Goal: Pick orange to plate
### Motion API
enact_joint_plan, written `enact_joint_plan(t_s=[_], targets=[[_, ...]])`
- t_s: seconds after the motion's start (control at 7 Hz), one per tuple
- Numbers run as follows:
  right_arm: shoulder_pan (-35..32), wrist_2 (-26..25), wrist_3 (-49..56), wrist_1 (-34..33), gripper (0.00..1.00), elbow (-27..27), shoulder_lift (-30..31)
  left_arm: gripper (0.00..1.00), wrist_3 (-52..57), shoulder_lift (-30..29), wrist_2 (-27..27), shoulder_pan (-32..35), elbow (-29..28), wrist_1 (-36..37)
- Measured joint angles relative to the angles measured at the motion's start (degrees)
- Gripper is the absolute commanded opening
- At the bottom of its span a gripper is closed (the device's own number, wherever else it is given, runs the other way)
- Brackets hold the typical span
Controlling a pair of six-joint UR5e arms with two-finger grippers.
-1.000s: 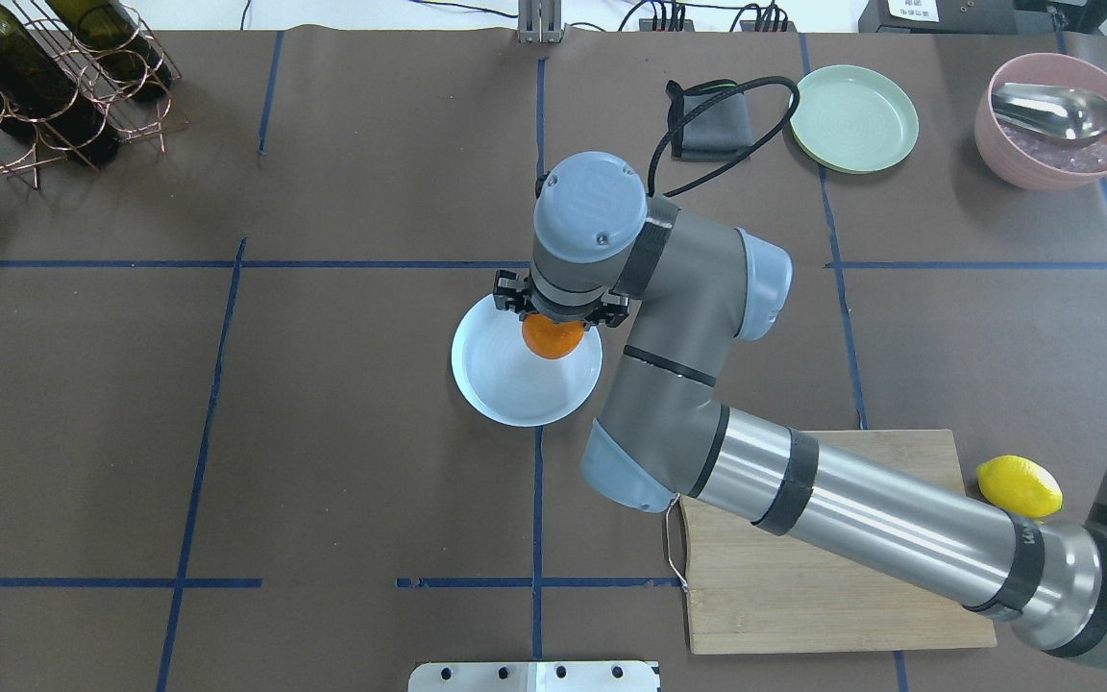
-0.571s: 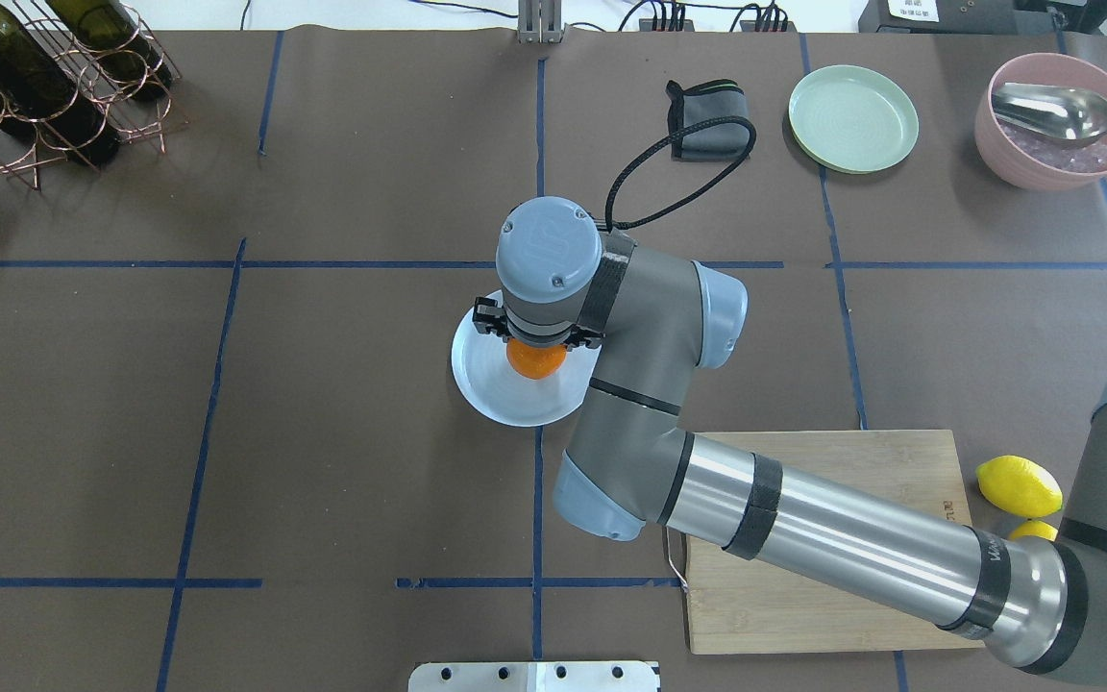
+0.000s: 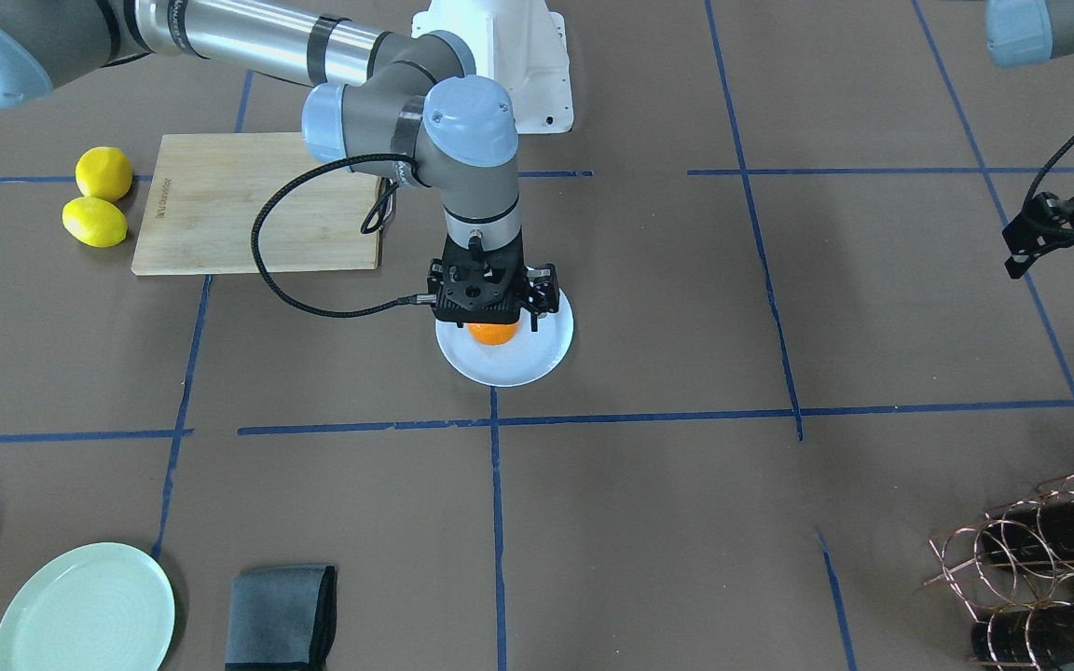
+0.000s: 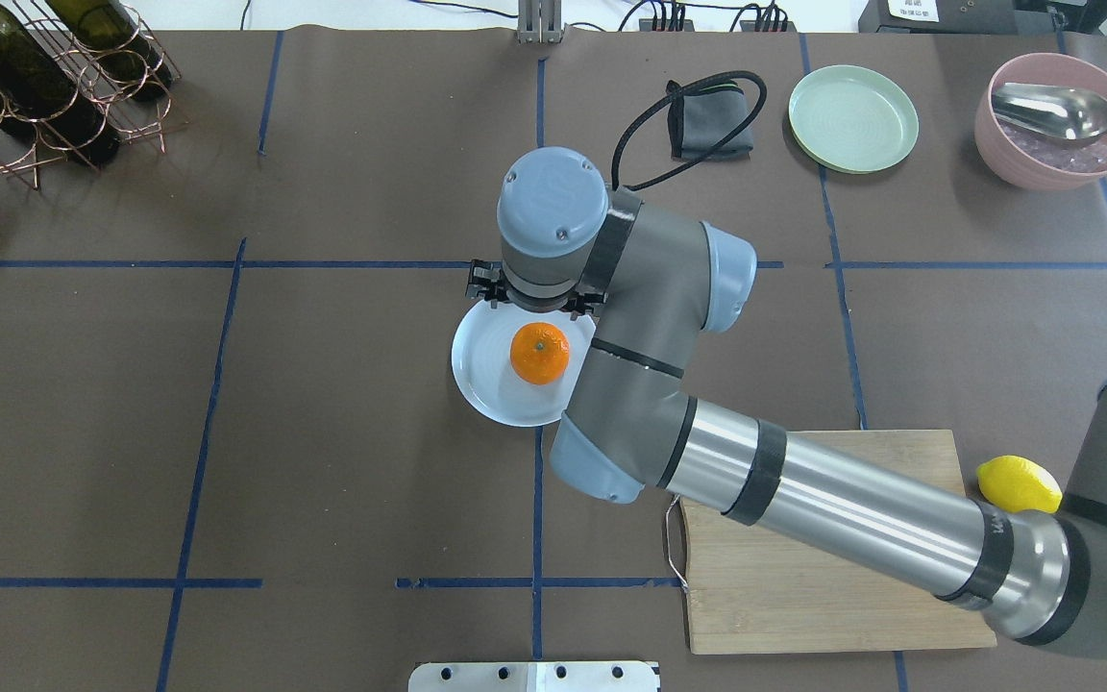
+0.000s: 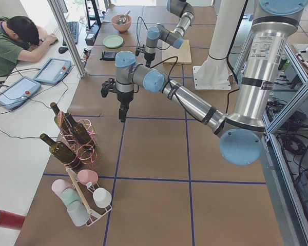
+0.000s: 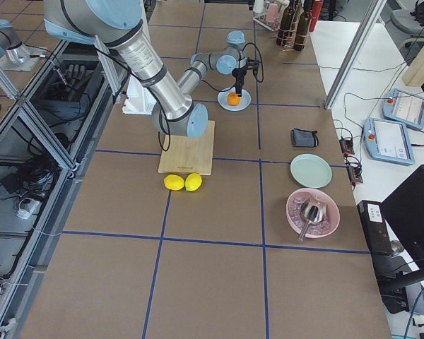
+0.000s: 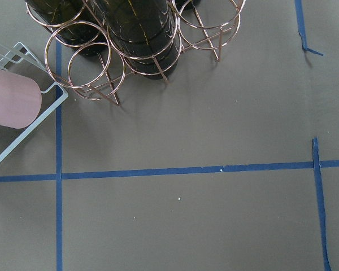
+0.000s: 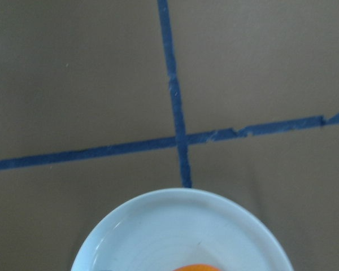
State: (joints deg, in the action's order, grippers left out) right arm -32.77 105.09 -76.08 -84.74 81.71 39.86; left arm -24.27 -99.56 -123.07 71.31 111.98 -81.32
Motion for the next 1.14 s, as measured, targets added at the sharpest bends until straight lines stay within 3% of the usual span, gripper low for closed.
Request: enact_joint_plan(t_s=[0.14,0.43,0.57,1.0,1.14], targets=[[-4.41,4.46,3.98,-1.51,1.00,2.93,2.34,1.00,3.44,1.02,-0.40,0.62,-0.03,-0.04],[-14.69,13.10,18.25,-5.24,1.00,13.25,12.71,1.00,10.57,3.63,-4.03,5.52,-0.76,-0.03],[-20.48,17.59,26.45,-6.48,1.00,15.73,16.95,1.00,13.87,4.60,-4.98,8.70,-1.69,0.07],[-36.90,26.23,56.17,-9.02,1.00,15.05,28.31,1.00,24.72,6.63,-6.14,16.67,-6.09,0.08],[-41.41,27.62,65.58,-9.30,1.00,14.22,32.92,1.00,25.62,7.10,-9.05,17.35,-6.94,0.03]])
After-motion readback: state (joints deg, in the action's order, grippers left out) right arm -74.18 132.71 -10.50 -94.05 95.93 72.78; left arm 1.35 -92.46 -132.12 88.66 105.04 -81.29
